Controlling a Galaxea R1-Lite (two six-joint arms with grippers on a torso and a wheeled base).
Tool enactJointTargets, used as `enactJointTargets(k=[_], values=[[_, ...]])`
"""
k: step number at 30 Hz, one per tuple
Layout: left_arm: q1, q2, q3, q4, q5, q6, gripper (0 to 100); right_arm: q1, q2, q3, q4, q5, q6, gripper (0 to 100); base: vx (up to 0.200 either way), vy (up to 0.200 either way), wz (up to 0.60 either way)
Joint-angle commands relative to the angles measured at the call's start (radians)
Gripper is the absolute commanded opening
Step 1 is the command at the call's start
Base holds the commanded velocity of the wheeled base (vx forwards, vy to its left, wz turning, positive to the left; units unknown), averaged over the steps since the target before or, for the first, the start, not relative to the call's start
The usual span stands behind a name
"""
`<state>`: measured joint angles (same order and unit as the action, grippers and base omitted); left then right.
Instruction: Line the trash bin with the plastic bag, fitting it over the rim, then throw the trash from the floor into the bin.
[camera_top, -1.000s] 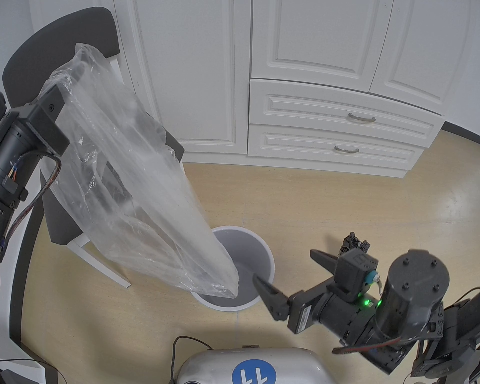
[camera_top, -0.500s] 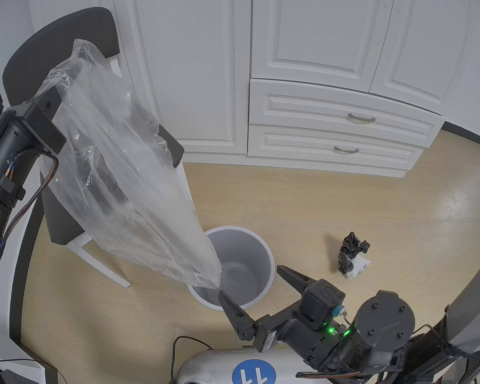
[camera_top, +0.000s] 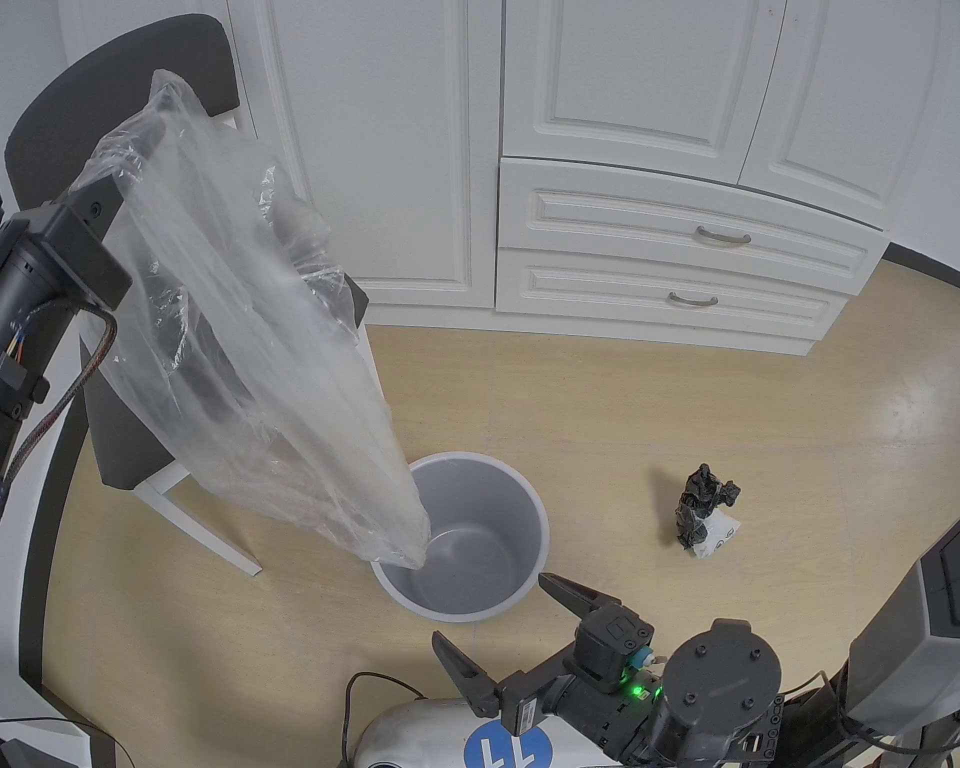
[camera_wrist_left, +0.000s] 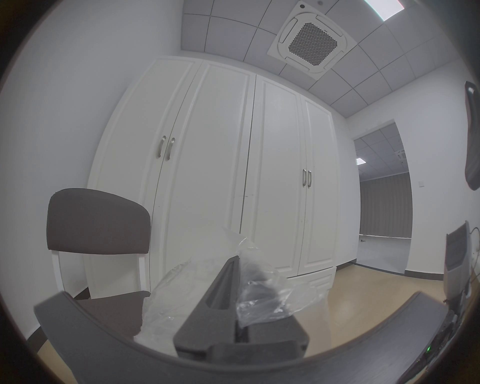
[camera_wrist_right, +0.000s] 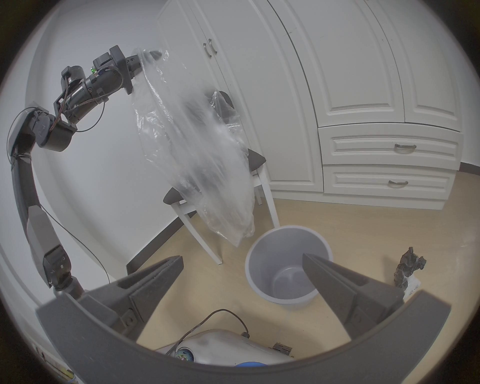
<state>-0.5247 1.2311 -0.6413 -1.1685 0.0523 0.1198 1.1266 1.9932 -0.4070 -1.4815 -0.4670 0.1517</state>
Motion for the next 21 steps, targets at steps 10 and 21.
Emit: enactJointTargets(k=[10,21], values=[[-0.075,0.015,-0.008,-0.002,0.049,0.023,0,0.001,0.032,-0.016,-0.013,0.002,0.011,100,0.0,0.0,0.0],[-0.12,0.027,-0.008,-0.025,0.05,0.023,0,-0.004,0.09,-0.038,-0.082,0.002,0.014,100,0.0,0.0,0.0]])
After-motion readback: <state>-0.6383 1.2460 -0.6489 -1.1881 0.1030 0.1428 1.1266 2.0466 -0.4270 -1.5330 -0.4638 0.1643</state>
